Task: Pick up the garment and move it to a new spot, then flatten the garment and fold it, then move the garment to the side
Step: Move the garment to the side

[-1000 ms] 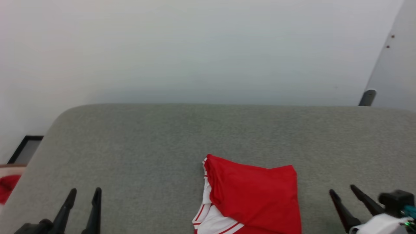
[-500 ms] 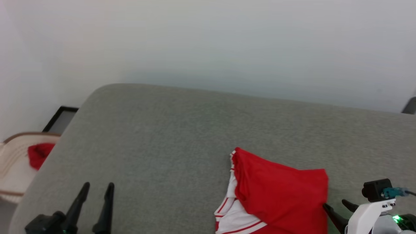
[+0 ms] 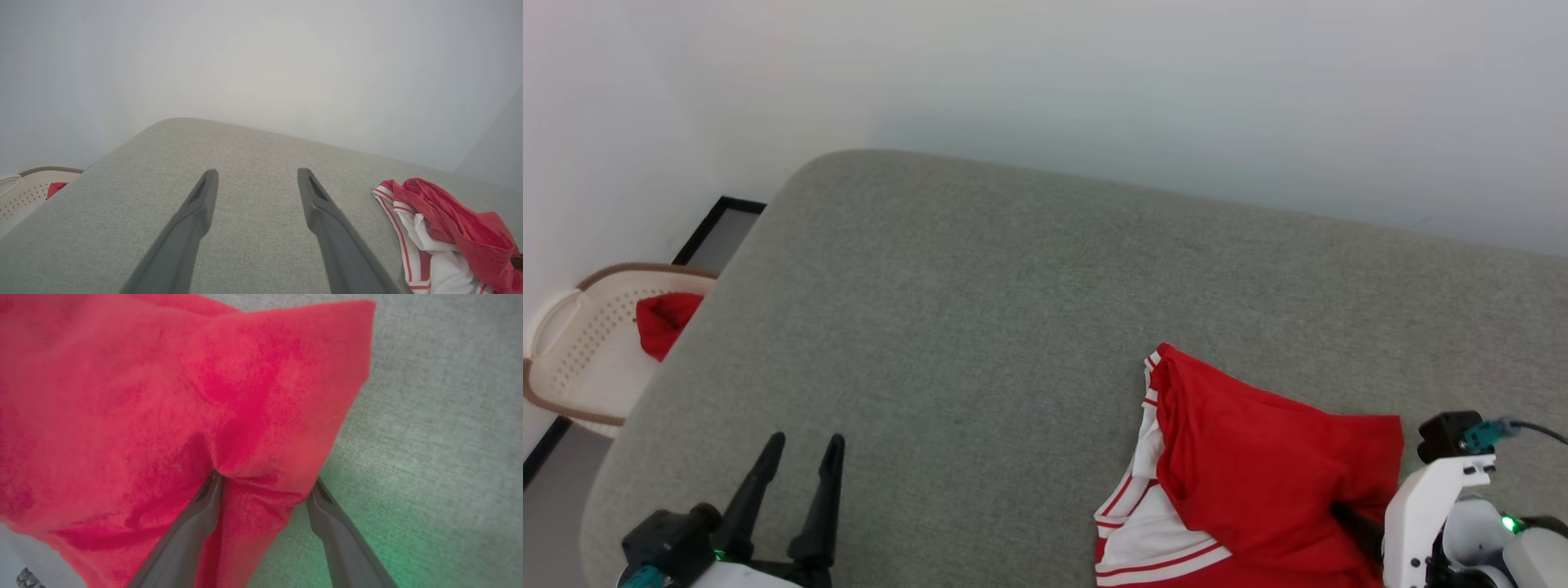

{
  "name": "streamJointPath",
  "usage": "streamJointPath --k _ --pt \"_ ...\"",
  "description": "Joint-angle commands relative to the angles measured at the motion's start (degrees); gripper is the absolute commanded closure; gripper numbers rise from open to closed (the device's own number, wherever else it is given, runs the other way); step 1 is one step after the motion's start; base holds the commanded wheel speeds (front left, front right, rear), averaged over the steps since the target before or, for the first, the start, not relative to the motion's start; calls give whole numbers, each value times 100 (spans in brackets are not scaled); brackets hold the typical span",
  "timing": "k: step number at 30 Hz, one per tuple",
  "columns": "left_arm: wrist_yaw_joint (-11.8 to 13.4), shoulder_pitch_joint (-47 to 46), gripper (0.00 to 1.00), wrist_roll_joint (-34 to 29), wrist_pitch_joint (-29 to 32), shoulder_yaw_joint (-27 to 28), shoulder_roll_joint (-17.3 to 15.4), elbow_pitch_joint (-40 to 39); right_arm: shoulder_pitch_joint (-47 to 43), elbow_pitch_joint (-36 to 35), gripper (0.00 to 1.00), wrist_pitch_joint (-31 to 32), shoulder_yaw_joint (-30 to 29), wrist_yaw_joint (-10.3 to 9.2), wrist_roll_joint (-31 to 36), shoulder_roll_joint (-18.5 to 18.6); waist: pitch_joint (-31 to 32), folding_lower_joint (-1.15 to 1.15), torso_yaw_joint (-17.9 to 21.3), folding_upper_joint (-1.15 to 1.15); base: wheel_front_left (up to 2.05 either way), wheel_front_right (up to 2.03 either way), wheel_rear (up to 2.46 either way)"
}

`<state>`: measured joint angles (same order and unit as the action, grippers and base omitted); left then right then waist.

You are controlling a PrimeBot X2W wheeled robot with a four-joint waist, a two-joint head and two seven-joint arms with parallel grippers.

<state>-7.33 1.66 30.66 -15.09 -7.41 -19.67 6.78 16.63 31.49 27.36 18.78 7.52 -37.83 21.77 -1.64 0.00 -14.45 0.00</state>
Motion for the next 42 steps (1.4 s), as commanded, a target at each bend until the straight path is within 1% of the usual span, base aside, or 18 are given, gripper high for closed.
streamJointPath --k 1,2,3,4,6,12,18,22,31,34,42 --pt "-20 -48 0 11 1 -10 17 16 -40 130 0 94 64 -6 56 -99 -82 0 -74 0 0 0 0" --pt "-20 -57 0 19 0 -21 28 24 -6 153 0 151 94 -6 100 -114 -97 0 -84 0 0 0 0" --pt "-20 -72 0 30 0 -27 42 35 29 175 43 192 106 -6 140 -129 -112 0 -93 0 0 0 0" --pt "-20 -85 0 40 1 -31 51 47 62 185 100 229 119 -6 168 -138 -121 0 -103 0 0 0 0" --pt "-20 -99 0 53 1 -36 68 65 103 145 100 333 218 -6 189 -110 -129 0 -117 0 0 0 0" --pt "-20 -109 0 61 0 -23 79 95 292 -77 100 430 136 -7 149 88 -109 0 -100 0 0 0 0" --pt "-20 -95 0 20 0 -62 57 61 370 -374 100 423 134 -7 199 318 -30 0 68 0 0 0 0" --pt "-20 -180 0 14 1 -155 27 42 430 -575 100 481 193 -7 213 490 -6 0 285 0 0 0 0" --pt "-20 -575 0 49 1 -522 -30 72 779 -900 100 623 389 -6 230 886 -86 0 962 0 0 0 0" --pt "-20 -745 0 21 1 -648 -15 69 924 -1006 100 590 491 -6 222 1068 -154 0 1176 0 0 0 0" --pt "-20 -1227 0 51 1 -906 -117 75 1437 -1257 100 459 822 -6 149 1630 -454 0 1683 0 0 0 0"
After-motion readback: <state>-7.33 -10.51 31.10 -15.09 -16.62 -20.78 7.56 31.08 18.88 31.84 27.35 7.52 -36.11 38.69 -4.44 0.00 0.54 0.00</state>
